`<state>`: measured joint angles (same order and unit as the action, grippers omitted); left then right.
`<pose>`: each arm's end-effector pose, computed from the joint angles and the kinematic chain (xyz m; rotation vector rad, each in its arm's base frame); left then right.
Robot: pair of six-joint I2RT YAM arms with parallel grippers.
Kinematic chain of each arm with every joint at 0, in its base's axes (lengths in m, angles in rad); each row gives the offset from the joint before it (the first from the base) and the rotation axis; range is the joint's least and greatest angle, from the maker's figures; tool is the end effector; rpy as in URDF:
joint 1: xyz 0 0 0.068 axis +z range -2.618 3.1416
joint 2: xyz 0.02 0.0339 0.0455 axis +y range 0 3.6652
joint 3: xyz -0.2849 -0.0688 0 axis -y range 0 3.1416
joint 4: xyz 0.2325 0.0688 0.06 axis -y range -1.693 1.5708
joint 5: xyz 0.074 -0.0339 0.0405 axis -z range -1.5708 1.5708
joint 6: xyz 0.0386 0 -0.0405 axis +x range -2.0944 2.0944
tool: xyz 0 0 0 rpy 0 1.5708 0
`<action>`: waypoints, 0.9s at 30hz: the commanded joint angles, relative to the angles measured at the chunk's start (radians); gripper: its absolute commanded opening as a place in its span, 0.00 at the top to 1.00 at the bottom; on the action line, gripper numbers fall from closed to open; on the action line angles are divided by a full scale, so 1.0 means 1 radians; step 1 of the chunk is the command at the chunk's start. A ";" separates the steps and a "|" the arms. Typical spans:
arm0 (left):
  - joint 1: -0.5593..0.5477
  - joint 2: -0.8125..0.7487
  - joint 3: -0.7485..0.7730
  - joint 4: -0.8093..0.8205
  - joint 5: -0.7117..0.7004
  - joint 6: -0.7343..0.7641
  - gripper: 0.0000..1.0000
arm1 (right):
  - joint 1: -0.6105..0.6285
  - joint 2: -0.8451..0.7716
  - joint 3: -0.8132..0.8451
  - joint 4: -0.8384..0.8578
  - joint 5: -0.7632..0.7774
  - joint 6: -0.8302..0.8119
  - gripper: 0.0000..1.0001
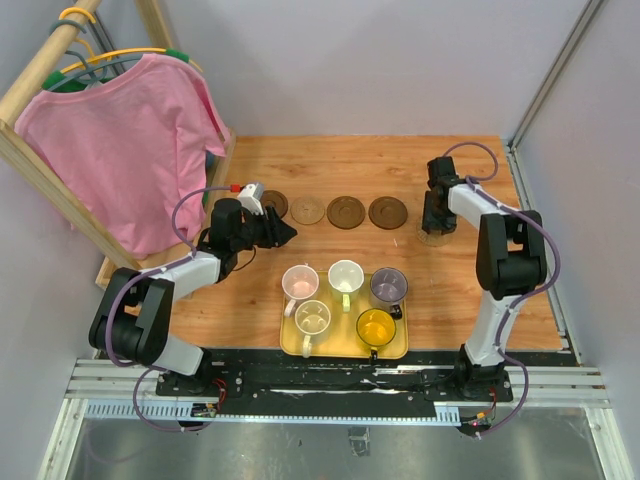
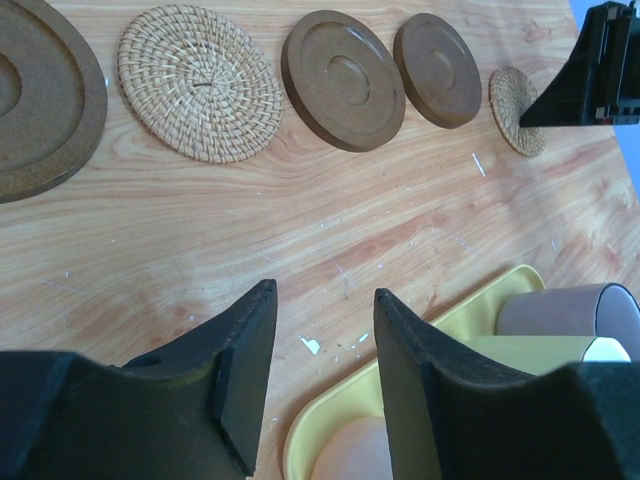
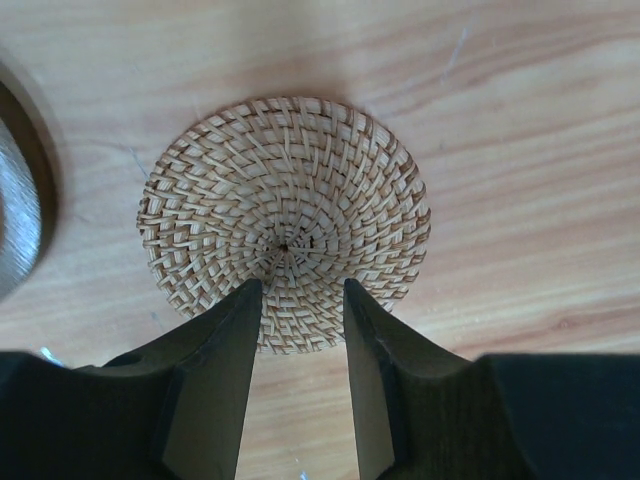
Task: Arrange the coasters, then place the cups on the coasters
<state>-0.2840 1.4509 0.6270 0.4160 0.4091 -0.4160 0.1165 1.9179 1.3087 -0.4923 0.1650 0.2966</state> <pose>0.2725 -0.0955 0.2231 0.1420 2.0397 -0.8514 0.3907 0.0393 0.1976 0.2903 2.6329 -0.0845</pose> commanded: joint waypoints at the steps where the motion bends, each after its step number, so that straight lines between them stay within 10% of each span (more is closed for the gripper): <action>1: -0.006 -0.015 -0.004 0.004 -0.007 0.001 0.52 | -0.018 0.133 0.042 -0.040 -0.042 0.036 0.59; 27: -0.006 -0.012 -0.001 -0.009 -0.012 0.009 0.50 | -0.048 0.271 0.274 -0.145 0.047 0.091 0.61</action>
<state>-0.2840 1.4509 0.6270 0.4046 0.4019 -0.4156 0.1078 2.1204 1.6150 -0.5747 0.1482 0.3614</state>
